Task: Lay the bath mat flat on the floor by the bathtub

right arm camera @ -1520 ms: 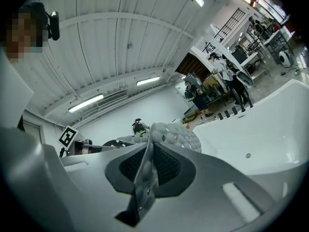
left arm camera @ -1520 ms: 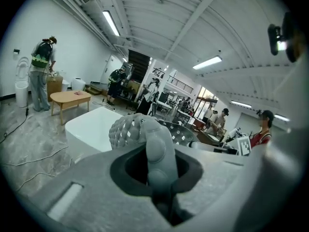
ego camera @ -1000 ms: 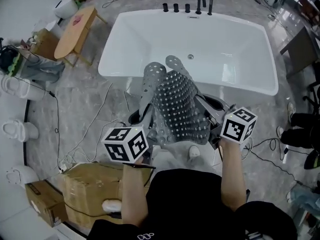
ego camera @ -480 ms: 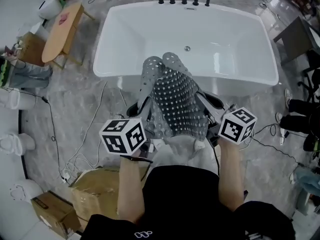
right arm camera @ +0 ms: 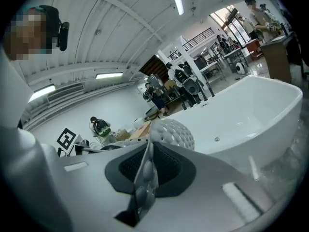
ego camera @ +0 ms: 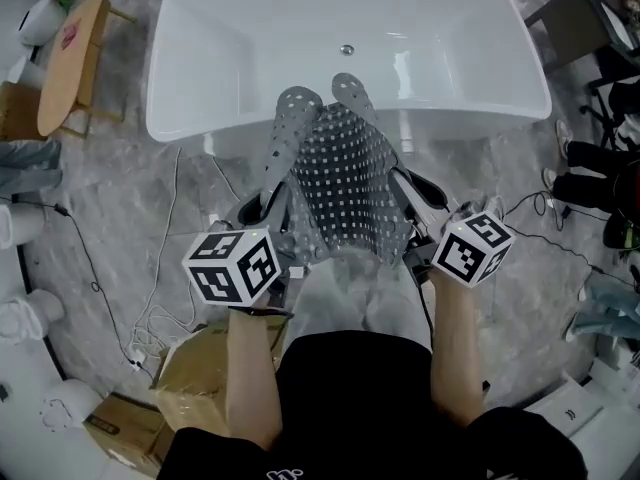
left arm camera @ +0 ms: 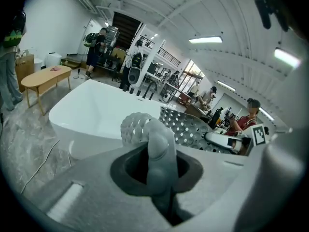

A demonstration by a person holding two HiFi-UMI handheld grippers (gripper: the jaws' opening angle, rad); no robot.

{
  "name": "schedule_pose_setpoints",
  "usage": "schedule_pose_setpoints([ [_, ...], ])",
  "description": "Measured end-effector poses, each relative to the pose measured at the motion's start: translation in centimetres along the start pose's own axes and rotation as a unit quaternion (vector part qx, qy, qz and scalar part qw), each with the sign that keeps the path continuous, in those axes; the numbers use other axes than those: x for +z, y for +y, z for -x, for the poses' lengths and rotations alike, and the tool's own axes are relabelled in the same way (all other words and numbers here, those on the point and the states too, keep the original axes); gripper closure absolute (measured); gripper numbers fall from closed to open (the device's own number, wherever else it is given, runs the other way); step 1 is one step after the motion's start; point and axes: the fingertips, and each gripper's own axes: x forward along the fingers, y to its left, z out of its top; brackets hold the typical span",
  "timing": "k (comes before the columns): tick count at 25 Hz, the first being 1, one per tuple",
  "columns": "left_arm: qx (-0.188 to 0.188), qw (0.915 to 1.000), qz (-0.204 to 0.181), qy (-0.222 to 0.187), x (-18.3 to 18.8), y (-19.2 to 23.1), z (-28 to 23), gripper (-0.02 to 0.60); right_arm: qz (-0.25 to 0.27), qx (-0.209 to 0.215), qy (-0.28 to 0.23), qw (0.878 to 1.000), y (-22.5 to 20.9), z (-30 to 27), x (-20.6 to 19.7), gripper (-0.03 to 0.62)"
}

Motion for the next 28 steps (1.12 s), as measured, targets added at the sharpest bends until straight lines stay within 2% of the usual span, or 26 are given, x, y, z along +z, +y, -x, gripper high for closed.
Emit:
schedule_pose_setpoints([
  [5,-0.011,0.9992,0.018,0.034,-3.2,4.3,-2.5,0.551,-0.027,-0.034,0.01,0.999,-2.1,-2.7,-4.2,0.569],
  [9,-0.021,0.9983,0.038,0.04,-5.4,6.4,-5.6,0.551,-0.037,-0.038,0.021,0.998,-5.1,-4.5,-6.9,0.57],
  [13,-0.003,0.9979,0.05,0.04,-8.0,7.8,-6.6,0.551,-0.04,-0.031,0.043,0.998,-6.6,-5.0,-9.8,0.571],
  [20,0.004,0.9986,0.045,0.028,-7.5,8.1,-5.3,0.551,-0.044,-0.011,0.052,0.998,-5.6,-5.2,-9.4,0.569],
  [28,0.011,0.999,0.031,0.032,-10.5,9.4,-5.8,0.551,-0.024,0.007,0.057,0.998,-6.4,-4.9,-11.5,0.57],
])
